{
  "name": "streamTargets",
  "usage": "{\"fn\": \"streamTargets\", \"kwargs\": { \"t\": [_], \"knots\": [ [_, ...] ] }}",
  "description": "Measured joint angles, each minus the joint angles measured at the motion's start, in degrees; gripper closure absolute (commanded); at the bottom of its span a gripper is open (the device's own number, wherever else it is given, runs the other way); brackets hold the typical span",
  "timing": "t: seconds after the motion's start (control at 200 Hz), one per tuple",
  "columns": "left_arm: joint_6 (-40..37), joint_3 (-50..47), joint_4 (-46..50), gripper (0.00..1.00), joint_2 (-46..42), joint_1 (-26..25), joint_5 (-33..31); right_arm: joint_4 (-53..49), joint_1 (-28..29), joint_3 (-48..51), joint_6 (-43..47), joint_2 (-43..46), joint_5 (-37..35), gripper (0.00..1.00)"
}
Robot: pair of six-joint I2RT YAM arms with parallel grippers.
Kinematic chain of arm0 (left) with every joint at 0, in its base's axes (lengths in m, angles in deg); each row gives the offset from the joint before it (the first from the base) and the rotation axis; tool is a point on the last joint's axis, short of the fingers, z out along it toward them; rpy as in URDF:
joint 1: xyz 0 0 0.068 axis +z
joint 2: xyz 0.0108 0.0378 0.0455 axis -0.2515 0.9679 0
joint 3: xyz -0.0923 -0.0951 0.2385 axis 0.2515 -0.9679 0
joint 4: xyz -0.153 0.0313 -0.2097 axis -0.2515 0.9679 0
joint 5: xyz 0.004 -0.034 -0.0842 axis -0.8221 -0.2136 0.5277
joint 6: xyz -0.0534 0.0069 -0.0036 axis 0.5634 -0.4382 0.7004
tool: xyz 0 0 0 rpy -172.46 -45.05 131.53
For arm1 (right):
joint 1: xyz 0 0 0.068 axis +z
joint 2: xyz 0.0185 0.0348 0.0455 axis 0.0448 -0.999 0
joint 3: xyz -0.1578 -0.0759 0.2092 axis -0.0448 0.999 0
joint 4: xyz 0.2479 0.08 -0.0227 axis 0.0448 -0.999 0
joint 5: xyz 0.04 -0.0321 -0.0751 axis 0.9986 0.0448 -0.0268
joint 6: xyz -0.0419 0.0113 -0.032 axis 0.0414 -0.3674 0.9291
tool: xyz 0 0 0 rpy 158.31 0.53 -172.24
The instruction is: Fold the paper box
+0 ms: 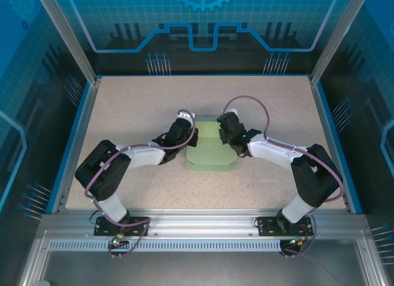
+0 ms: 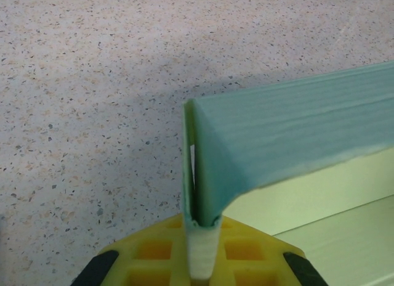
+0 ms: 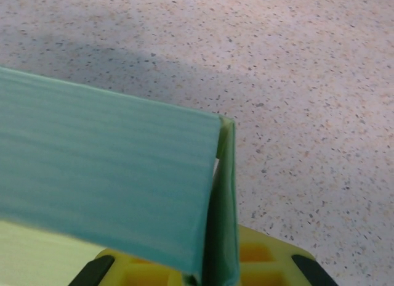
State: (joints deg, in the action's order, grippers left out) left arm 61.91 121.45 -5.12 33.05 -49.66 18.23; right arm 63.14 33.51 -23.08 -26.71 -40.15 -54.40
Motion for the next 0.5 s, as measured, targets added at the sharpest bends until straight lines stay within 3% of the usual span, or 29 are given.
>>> {"fn": "streamTargets", "kwargs": {
  "t": [0.5],
  "knots": [
    [0.02, 0.0, 0.46, 0.91, 0.0, -0.33, 0.2, -7.13, 3.21, -5.7, -5.05, -5.51, -11.02, 0.88]
  ]
}}
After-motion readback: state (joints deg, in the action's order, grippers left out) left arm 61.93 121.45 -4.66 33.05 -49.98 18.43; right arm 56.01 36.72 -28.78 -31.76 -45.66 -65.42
